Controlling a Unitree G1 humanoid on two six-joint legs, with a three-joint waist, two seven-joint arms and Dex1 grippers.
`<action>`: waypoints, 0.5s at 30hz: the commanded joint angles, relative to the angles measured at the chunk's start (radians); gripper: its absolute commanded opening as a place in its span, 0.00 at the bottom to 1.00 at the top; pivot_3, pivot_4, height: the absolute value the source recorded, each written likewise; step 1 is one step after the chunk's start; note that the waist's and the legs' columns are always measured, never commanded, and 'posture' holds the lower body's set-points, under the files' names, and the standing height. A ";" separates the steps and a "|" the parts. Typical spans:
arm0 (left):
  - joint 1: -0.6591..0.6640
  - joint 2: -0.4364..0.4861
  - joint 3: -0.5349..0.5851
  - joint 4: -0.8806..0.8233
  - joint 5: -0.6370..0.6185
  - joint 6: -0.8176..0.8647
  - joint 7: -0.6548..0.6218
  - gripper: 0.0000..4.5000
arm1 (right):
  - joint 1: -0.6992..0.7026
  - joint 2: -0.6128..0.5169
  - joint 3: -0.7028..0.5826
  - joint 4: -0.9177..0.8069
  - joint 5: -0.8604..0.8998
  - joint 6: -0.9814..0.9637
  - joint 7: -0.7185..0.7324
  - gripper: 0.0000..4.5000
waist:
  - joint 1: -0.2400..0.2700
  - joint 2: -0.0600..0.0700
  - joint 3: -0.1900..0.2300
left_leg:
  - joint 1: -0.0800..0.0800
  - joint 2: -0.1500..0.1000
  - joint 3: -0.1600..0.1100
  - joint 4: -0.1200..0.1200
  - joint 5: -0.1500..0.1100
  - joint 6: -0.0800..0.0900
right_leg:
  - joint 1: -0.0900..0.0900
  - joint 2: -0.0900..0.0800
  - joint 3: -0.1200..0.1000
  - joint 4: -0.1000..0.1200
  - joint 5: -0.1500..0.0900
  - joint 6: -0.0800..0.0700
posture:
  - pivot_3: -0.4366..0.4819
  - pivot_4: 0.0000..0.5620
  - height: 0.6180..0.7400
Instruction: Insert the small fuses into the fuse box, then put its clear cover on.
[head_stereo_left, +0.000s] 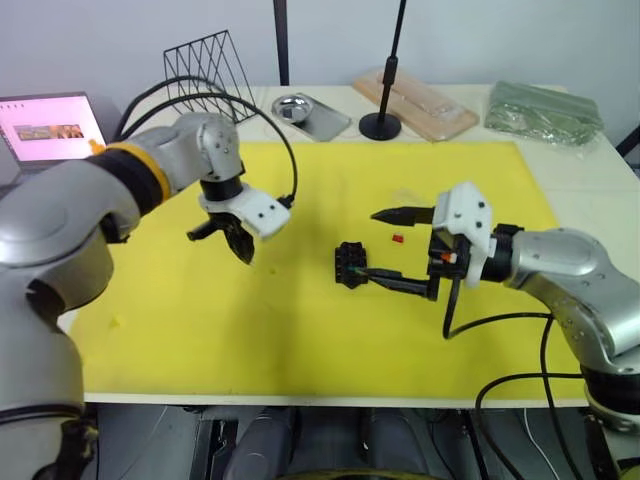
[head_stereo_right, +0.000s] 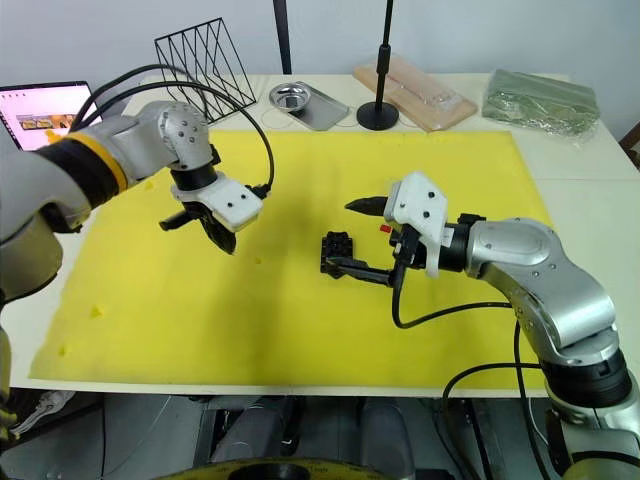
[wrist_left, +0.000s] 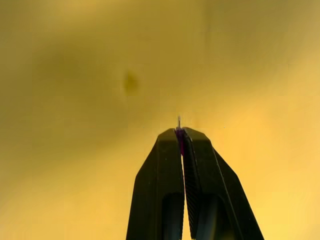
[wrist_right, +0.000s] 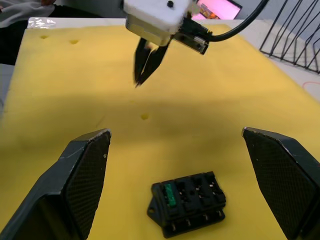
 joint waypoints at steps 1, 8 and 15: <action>-0.044 -0.063 -0.068 0.093 0.098 -0.272 -0.003 0.00 | 0.033 -0.018 -0.038 -0.068 0.013 0.000 -0.020 1.00 | -0.001 0.000 0.000 | 0.000 0.000 0.000 0.001 0.000 0.000 | 0.001 -0.001 0.000 -0.001 0.000 0.001 | 0.48 0.27 1.00; -0.029 -0.116 -0.147 0.079 0.142 -0.463 -0.003 0.00 | 0.054 -0.017 -0.053 -0.080 0.044 0.018 -0.046 1.00 | -0.009 -0.001 0.001 | 0.001 0.000 0.000 0.002 -0.001 0.002 | 0.001 0.000 0.001 0.002 0.000 0.001 | 0.48 0.27 1.00; 0.044 -0.143 -0.068 0.083 0.171 -0.488 -0.003 0.00 | 0.059 -0.027 -0.050 -0.066 0.036 0.005 -0.044 1.00 | -0.004 -0.001 0.001 | 0.002 0.000 -0.001 0.004 -0.001 0.002 | 0.003 0.001 0.000 0.004 0.000 0.001 | 0.48 0.27 1.00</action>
